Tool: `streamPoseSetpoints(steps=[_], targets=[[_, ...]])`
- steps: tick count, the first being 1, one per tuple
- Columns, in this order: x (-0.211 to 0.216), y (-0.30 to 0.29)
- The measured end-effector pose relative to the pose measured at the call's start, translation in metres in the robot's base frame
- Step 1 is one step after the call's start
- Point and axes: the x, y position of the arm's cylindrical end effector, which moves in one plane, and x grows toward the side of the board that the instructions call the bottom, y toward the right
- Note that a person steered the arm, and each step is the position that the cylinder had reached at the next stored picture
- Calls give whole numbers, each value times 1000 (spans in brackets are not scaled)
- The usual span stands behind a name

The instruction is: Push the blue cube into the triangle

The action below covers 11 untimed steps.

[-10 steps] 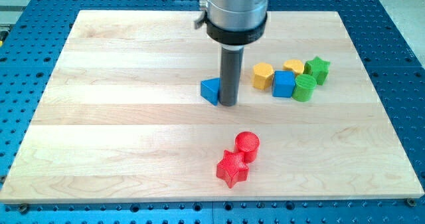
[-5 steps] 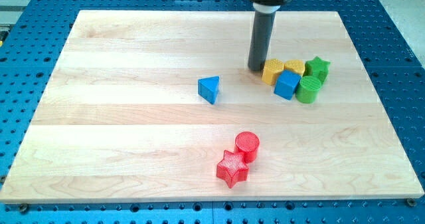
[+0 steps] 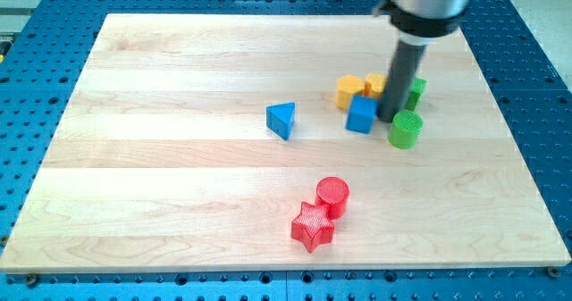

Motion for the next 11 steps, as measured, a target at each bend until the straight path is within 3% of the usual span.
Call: streamPoseSetpoints(steps=[1, 2, 4, 5, 6, 7, 9, 11], targets=[[13, -16], [16, -83], [57, -117], [42, -161], [44, -169], [83, -181], [36, -163], [42, -121]])
